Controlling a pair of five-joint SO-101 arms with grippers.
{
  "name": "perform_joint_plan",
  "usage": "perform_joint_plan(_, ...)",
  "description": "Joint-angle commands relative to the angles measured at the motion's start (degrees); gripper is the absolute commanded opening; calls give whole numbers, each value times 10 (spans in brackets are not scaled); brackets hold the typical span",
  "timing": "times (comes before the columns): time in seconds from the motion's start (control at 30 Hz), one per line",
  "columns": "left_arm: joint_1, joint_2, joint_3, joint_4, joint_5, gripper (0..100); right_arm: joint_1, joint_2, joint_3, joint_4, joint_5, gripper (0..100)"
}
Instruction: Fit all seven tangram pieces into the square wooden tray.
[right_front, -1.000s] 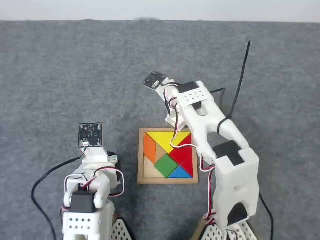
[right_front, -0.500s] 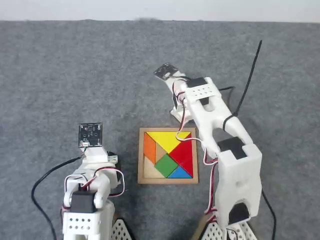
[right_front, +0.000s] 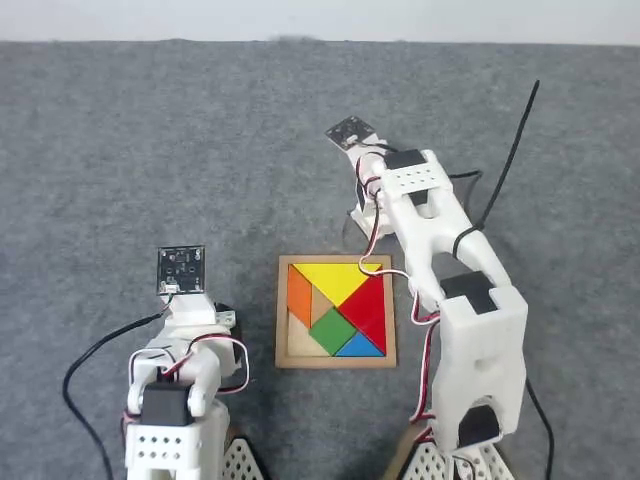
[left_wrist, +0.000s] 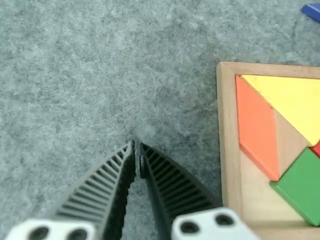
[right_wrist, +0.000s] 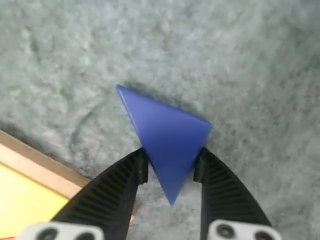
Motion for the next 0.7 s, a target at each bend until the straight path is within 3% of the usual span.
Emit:
perform_joint_plan(0.0,-4,-11,-7,1,-5,13,17,-7,-33,1,-65,206)
perform_joint_plan(0.23,-4,-11,-7,1,-5,13,28,-37,-67,77,-303,154)
perform_joint_plan(0.47,-4,-11,-7,1,-5,13,10,-104,-75,98,-711,177)
perform_joint_plan(0.67,-4,-11,-7,1,-5,13,-11,-75,-76,16,-797,227)
